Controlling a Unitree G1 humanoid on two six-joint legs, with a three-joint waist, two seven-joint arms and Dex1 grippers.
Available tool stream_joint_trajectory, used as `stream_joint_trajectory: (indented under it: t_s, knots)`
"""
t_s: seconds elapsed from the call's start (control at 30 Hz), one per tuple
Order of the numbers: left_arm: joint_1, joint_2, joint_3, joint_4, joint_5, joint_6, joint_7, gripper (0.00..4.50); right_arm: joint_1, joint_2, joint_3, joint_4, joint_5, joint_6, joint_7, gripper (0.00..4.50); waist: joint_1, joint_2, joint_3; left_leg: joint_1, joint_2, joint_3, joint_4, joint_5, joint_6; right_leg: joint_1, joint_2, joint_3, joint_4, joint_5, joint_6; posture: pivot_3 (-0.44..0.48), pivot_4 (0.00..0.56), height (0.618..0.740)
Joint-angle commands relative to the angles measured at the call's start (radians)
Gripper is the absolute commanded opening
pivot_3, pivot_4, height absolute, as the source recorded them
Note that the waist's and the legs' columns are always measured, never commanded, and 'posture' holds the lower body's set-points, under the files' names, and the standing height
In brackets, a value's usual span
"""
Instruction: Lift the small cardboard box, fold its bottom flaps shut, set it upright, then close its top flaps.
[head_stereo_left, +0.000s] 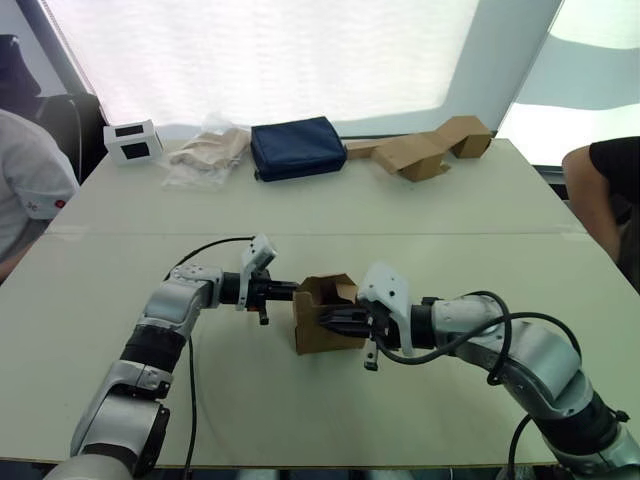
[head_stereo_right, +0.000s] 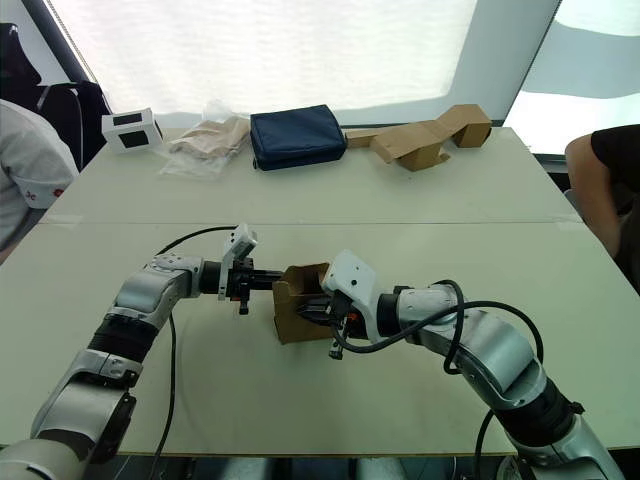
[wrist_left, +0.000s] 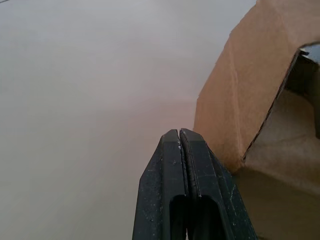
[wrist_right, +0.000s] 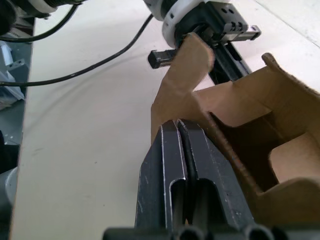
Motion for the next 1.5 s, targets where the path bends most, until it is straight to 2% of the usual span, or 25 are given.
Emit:
stream_joint_trajectory:
  t_s: [0.03,0.53,1.2,1.37,1.5]
  knots:
    - [0.011,0.004,0.009,0.01,0.003,-0.047,-0.013,0.01,-0.012,0.016,0.001,-0.006,-0.006,-0.019,0.015,0.0,0.0,0.0,0.0,0.0,0.0,0.0,0.0,0.0,0.0,0.0,0.0,0.0,0.0,0.0,0.0,0.0,0.15,0.74]
    - [0.025,-0.013,0.016,0.071,0.006,-0.132,-0.016,0.01,-0.024,0.007,-0.073,-0.036,0.064,0.007,0.078,0.0,0.0,0.0,0.0,0.0,0.0,0.0,0.0,0.0,0.0,0.0,0.0,0.0,0.0,0.0,0.0,0.0,0.15,0.74]
    - [0.045,-0.025,0.023,-0.008,-0.003,-0.092,-0.007,0.01,-0.052,0.057,0.013,0.1,-0.035,-0.008,0.076,0.0,-0.001,0.0,0.0,0.0,0.0,0.0,0.0,0.0,0.0,0.0,0.0,0.0,0.0,0.0,0.0,0.0,0.15,0.74]
    - [0.067,0.007,0.059,-0.047,-0.014,-0.067,0.026,0.01,-0.054,0.074,0.002,0.111,-0.041,-0.01,0.073,0.0,-0.002,0.0,0.0,0.0,0.001,0.0,0.0,0.0,0.0,0.0,0.0,0.0,0.0,0.0,0.0,0.0,0.15,0.74]
    - [0.092,0.073,0.125,-0.103,-0.032,-0.045,0.064,0.01,-0.051,0.082,-0.013,0.111,-0.036,-0.011,0.074,0.0,-0.004,0.0,0.0,0.0,0.001,0.0,0.0,0.0,0.0,0.0,0.0,0.0,0.0,0.0,0.0,0.0,0.15,0.74]
